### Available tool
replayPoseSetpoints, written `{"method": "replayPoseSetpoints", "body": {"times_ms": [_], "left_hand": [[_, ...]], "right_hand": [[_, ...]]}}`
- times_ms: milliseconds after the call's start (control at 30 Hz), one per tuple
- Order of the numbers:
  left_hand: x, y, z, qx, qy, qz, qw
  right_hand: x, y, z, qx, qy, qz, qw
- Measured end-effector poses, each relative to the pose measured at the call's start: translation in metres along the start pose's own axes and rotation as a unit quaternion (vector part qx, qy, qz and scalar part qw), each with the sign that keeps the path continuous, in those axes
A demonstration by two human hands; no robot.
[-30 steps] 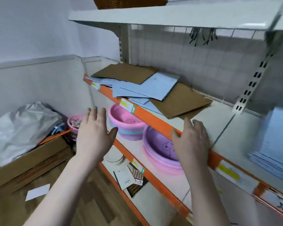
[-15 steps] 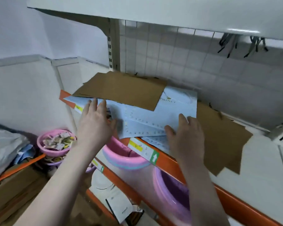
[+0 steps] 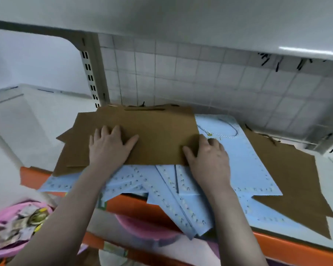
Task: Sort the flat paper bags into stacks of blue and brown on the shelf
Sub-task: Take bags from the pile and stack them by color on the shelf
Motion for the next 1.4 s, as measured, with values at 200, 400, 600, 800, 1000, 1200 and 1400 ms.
{"method": "replayPoseSetpoints", "body": {"times_ms": [200,400,600,800,1000,1200,1400], "left_hand": [[-0.002,-0.024,0.002,-0.016,0.003,-0.033,0.999],[-0.013,-0.03,0.032,-0.072,0.052,-0.039,0.995],[-0.02,-0.028,0.032,-0.073,0.069,-0.025,0.995],[-0.017,-0.02,0.035,-0.098,0.079,-0.035,0.991],[-0.011,-0.015,0.019,-0.054,0.032,-0.003,0.998],[-0.005,-0.01,0.013,0.007,0.037,-0.015,0.999],[0.009,-0.011,0.018,0.053,0.064,-0.003,0.997]], "right_hand": [[-0.013,-0.011,-0.007,0.006,-0.001,-0.002,1.0],[-0.016,-0.013,-0.002,0.0,-0.087,-0.008,0.996],[-0.011,-0.016,0.003,-0.042,-0.191,-0.008,0.981],[-0.005,-0.015,0.011,-0.103,-0.262,-0.033,0.959],[0.006,0.009,0.026,-0.131,-0.193,-0.014,0.972],[0.013,0.017,0.042,-0.132,-0.187,0.004,0.973],[0.018,0.017,0.058,-0.131,-0.22,0.042,0.966]]}}
Point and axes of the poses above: each hand's wrist, its own y-axis away from the middle knuckle, its own x-axis out of the back of the hand, z = x × y, the point moved 4 cm from there along -y, towards the middle knuckle, and after that the axes turned 3 degrees about y, right-handed, at the moved point
